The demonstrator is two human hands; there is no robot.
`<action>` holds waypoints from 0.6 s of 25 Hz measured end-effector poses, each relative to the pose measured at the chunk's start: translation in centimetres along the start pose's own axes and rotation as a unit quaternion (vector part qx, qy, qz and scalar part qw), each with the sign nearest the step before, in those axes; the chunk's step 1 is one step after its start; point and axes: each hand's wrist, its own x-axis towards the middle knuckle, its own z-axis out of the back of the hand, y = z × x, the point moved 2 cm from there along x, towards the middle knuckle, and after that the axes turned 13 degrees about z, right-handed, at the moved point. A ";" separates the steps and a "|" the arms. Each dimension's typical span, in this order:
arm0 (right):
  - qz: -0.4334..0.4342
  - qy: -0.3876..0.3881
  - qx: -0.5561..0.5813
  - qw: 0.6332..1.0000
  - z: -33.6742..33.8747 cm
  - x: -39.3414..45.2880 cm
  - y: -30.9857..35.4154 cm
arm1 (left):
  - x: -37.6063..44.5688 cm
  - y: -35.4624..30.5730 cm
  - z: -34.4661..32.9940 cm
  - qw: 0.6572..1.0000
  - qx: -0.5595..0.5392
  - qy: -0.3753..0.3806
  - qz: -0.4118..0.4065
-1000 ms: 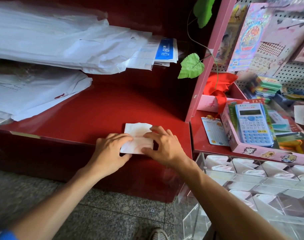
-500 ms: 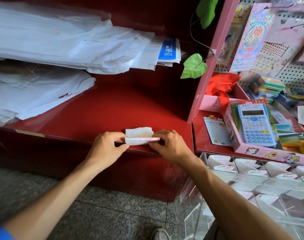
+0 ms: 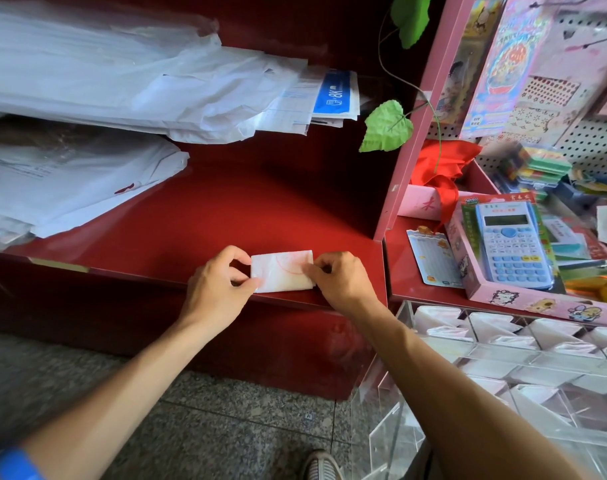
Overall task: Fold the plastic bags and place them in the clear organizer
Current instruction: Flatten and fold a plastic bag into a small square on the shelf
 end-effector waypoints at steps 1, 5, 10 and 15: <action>-0.008 -0.003 -0.019 1.000 -0.1 0.0 0.2 | 0.0 0.0 -0.2 0.999 0.020 -0.019 -0.019; 0.087 0.018 -0.194 0.977 -0.9 -1.0 1.4 | -0.7 -0.3 -1.4 0.940 0.224 -0.127 -0.223; 0.188 0.169 -0.272 0.929 -1.3 -1.8 0.9 | -1.3 0.0 -3.4 0.909 0.364 0.031 -0.201; 0.223 0.179 -0.240 0.928 -0.3 -2.3 1.0 | -0.7 -1.6 -3.2 0.863 0.407 -0.026 -0.297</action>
